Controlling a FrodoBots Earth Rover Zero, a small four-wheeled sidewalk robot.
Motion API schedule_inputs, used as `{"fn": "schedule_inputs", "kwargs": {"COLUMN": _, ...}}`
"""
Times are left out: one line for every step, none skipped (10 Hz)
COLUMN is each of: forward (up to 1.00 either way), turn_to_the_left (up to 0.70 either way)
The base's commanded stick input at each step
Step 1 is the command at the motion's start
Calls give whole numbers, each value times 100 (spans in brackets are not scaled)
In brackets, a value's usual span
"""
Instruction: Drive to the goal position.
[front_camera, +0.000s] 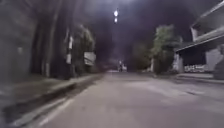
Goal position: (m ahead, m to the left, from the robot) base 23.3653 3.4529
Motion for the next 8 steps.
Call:
{"fn": "schedule_inputs", "kwargs": {"forward": 70, "turn_to_the_left": 0}}
{"fn": "schedule_inputs", "kwargs": {"forward": 70, "turn_to_the_left": 0}}
{"fn": "schedule_inputs", "kwargs": {"forward": 70, "turn_to_the_left": 0}}
{"fn": "schedule_inputs", "kwargs": {"forward": 70, "turn_to_the_left": 0}}
{"fn": "schedule_inputs", "kwargs": {"forward": 70, "turn_to_the_left": 0}}
{"fn": "schedule_inputs", "kwargs": {"forward": 70, "turn_to_the_left": 0}}
{"fn": "schedule_inputs", "kwargs": {"forward": 70, "turn_to_the_left": 0}}
{"fn": "schedule_inputs", "kwargs": {"forward": 70, "turn_to_the_left": 0}}
